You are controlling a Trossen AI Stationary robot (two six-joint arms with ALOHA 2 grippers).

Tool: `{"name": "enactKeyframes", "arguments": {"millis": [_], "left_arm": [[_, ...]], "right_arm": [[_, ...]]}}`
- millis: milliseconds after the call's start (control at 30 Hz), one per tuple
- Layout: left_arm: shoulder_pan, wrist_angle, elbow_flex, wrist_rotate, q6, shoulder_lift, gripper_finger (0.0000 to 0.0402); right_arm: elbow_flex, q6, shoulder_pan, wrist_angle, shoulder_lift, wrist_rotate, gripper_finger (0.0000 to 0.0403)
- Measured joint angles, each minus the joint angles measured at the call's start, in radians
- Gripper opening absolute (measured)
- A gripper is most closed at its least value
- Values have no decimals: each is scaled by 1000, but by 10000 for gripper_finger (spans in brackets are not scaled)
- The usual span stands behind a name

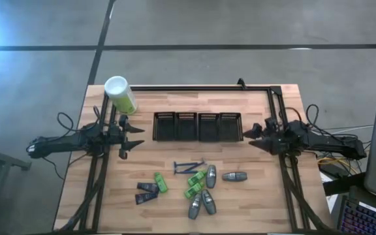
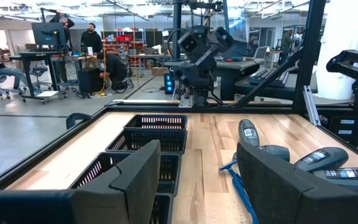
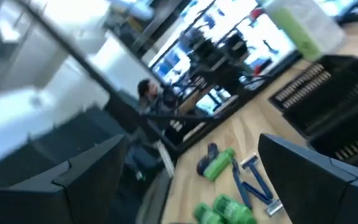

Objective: Pick & Place Travel size toiletries
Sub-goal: Put the gray deodorant into the right black bin

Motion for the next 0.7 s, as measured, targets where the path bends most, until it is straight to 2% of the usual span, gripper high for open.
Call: {"name": "enactKeyframes", "arguments": {"millis": [100, 200, 433, 533, 633, 700], "left_arm": [[0, 0, 0, 0, 0, 0, 218], [0, 0, 0, 0, 0, 0, 218], [0, 0, 0, 0, 0, 0, 218], [0, 0, 0, 0, 0, 0, 218], [0, 0, 0, 0, 0, 0, 218], [0, 0, 0, 0, 0, 0, 218]], "right_arm": [[0, 111, 0, -3, 4, 71, 364], [0, 198, 0, -2, 4, 95, 364], [-1, 246, 0, 11, 7, 135, 364], [-2, 280, 4, 112, 8, 211, 364], [-1, 248, 20, 247, 21, 235, 364], [0, 269, 29, 270, 40, 258, 364]]}}
